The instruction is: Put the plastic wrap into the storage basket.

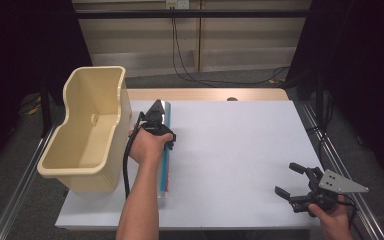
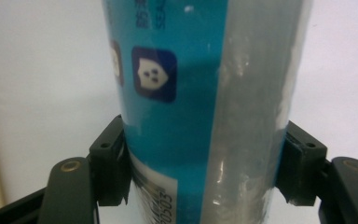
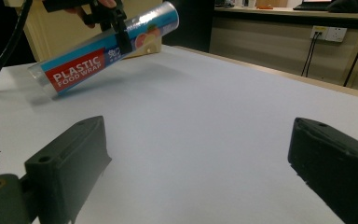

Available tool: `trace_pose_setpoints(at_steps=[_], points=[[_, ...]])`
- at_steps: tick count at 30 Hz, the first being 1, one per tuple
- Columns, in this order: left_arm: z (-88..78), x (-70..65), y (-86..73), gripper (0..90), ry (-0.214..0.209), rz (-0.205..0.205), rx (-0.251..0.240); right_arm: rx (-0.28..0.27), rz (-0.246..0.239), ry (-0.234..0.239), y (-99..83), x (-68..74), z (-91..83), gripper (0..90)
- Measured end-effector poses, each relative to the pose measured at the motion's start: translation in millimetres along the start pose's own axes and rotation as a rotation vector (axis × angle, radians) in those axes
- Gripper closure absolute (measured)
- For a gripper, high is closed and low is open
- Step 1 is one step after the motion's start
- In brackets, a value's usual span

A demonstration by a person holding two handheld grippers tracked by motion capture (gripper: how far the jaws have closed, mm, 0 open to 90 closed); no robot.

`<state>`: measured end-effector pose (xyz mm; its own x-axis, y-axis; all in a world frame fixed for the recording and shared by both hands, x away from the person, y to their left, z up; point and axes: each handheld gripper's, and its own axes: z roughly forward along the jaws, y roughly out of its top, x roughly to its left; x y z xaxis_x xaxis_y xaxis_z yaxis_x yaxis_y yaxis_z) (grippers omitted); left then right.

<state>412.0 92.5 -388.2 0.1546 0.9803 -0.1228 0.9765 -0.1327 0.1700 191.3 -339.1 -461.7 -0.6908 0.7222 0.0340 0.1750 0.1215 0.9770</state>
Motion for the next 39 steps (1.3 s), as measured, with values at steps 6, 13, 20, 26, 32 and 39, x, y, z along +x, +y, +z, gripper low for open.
trace_pose_setpoints(at_steps=[6,13,20,26,32,39], points=[[-4.2,3.6,-0.5,32.2,-0.026,-0.021,-0.04,-0.004,-0.003,0.003,0.8,0.7,0.3,4.2],[20.9,3.4,-5.3,32.1,-0.008,-0.034,-0.051,-0.003,-0.003,0.003,0.3,0.8,0.9,4.2],[34.8,2.0,-11.5,32.0,0.032,-0.031,-0.072,0.002,-0.004,0.001,0.0,0.3,1.0,4.1],[45.4,1.9,-20.6,32.0,0.067,-0.031,-0.057,-0.001,-0.006,0.003,0.7,1.5,0.7,4.1],[48.2,5.3,-31.1,31.7,0.065,-0.036,-0.08,-0.001,-0.01,0.01,0.8,2.6,1.7,4.1],[40.6,3.1,-44.6,22.1,0.055,-0.02,-0.078,0.003,-0.015,0.009,1.6,4.4,2.5,4.1]])
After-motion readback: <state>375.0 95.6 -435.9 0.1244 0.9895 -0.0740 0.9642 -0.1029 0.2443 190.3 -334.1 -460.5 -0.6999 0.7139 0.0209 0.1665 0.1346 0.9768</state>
